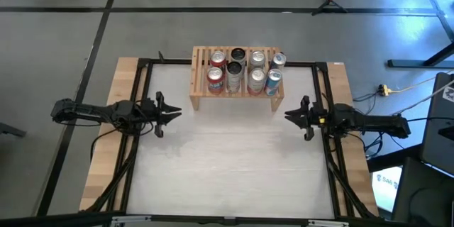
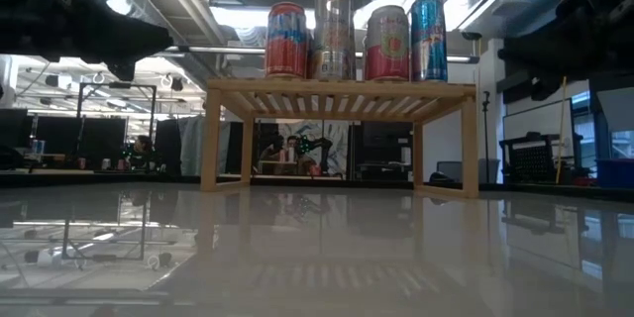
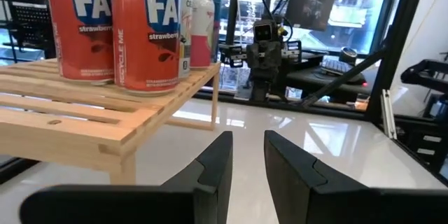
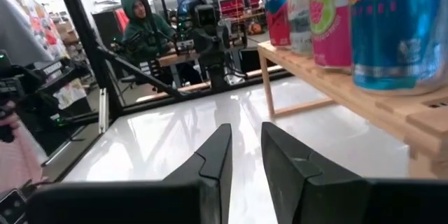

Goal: Place canned beverage on shelf
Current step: Return to Home Position

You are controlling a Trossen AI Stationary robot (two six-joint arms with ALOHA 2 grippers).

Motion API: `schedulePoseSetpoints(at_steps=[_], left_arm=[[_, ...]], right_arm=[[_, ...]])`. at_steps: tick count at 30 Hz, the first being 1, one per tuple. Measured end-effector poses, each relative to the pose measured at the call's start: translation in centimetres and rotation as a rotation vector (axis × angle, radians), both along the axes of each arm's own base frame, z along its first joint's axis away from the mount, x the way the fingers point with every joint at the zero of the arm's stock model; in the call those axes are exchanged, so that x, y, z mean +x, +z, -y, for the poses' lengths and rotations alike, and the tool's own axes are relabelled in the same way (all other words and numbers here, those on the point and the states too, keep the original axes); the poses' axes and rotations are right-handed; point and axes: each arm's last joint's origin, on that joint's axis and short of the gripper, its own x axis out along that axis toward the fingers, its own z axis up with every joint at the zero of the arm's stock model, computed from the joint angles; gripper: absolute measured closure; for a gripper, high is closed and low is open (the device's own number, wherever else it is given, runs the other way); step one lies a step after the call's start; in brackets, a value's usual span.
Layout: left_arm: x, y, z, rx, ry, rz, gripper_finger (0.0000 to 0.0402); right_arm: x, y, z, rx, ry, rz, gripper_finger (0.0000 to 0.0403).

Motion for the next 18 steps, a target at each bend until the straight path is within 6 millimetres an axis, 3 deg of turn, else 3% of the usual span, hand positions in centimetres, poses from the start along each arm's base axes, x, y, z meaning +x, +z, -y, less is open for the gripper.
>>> schedulePoseSetpoints(at_steps=[6, 18], left_arm=[[0.0, -1.1, 0.0, -0.019, 0.011, -0.113, 0.0325], [0.0, -1.3, -0.1, -0.016, 0.027, -0.130, 0.0325]], right_arm=[[0.1, -0.2, 0.0, 0.025, 0.006, -0.019, 0.0331], [0.1, -0.2, 0.0, 0.025, 0.005, -0.024, 0.0331]])
